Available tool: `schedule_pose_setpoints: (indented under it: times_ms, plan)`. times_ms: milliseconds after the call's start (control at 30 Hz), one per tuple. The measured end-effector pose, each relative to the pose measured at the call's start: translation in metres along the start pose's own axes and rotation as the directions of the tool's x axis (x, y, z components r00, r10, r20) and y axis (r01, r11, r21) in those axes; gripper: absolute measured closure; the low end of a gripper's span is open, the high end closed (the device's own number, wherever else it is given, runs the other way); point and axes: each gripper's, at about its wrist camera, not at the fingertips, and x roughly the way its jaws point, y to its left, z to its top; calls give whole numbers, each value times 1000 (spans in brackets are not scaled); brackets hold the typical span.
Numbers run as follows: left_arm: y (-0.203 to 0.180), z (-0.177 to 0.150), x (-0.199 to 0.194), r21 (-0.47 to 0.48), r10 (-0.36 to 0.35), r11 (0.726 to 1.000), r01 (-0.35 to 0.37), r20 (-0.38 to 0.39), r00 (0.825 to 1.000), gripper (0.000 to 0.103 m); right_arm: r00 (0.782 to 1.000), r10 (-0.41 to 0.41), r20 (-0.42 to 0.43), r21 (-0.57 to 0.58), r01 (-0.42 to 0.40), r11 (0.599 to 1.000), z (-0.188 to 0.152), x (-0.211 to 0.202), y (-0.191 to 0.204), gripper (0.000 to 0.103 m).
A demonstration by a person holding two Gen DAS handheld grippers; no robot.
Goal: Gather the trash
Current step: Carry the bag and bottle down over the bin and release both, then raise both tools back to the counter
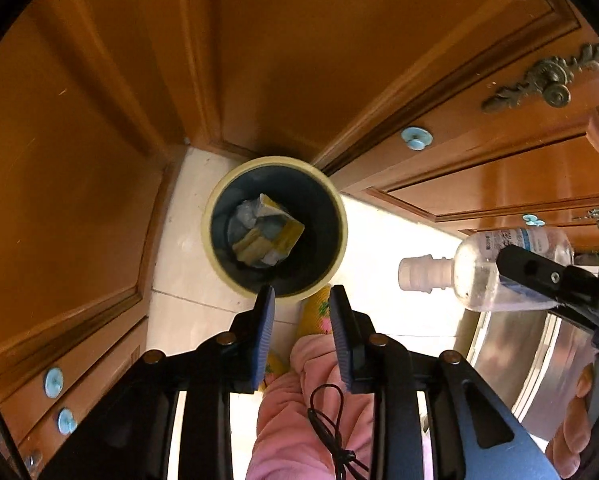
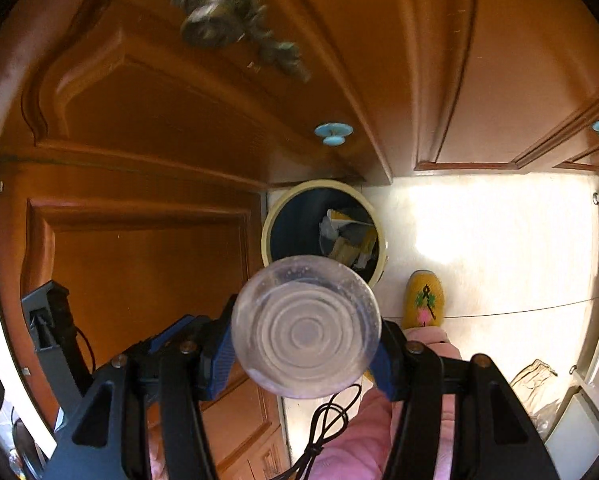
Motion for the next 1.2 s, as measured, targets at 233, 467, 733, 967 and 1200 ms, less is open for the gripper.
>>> schedule_pose_setpoints:
  times_ms: [233,467,733,967,1200]
  plan:
    - [18,-12,-25,-61,25,998,-22,50,998,64,998,-16,-62,-55,12,998,10,23,27,46]
    - [34,-17,-50,-110,41,994,-30,101,994,56,997,-10,-71,-74,5,997,11,23,44,44]
    - [31,-22,-84,-131,38,991,-21,131,991,55,997,-13,-74,-88,7,996,0,5,61,44]
    - [9,-26,-149,-83,23,997,-7,186,982,54,1000,7,-27,-123,-10,992,-16,-55,82,44]
    - [-22,-22,-228,9,7,1000,-10,286,958,47,997,43,70,-177,-30,984,-31,-129,102,44]
